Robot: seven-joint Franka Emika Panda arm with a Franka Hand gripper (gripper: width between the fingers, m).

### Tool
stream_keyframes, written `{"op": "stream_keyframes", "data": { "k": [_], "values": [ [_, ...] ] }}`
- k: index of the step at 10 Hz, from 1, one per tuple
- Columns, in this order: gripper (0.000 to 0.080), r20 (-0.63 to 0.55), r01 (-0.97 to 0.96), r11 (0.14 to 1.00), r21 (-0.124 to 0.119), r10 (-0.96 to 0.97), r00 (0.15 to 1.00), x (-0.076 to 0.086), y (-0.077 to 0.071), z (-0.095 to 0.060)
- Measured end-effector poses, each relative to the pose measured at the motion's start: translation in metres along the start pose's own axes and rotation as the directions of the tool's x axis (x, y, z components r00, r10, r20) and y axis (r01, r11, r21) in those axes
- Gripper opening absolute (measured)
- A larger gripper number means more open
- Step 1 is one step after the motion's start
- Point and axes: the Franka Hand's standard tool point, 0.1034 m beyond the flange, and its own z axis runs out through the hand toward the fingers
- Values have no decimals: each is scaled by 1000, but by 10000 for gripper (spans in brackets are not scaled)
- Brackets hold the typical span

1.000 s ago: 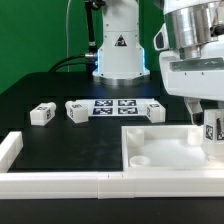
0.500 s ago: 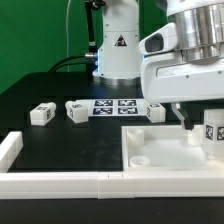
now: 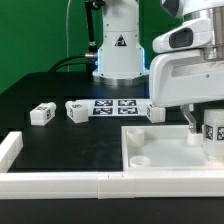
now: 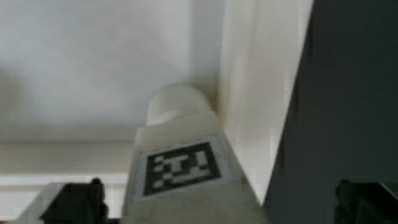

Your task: Assemble one leg

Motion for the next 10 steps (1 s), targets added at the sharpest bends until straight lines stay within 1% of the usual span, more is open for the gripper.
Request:
{"op": "stream_keyframes", "data": {
  "k": [1, 2, 3, 4, 5, 6, 8, 9, 10],
  "values": [
    [649, 0, -3, 1000, 0, 3, 1000, 0, 0, 0],
    [551, 0, -3, 1000, 0, 3, 1000, 0, 0, 0],
    [417, 0, -3, 1000, 0, 3, 1000, 0, 0, 0],
    [417, 0, -5, 1000, -3, 5, 1000, 0, 3, 0],
    [303, -1, -10, 1000, -7, 10, 1000, 0, 7, 0],
    [297, 0, -10, 1000, -7, 10, 1000, 0, 7, 0],
    [297, -13, -122, 993, -6, 122, 992, 3, 10, -1],
    [297, -18, -283, 959, 5, 283, 959, 4, 7, -1],
    [297, -19, -422, 907, 10, 422, 906, 5, 6, -2]
  ]
}}
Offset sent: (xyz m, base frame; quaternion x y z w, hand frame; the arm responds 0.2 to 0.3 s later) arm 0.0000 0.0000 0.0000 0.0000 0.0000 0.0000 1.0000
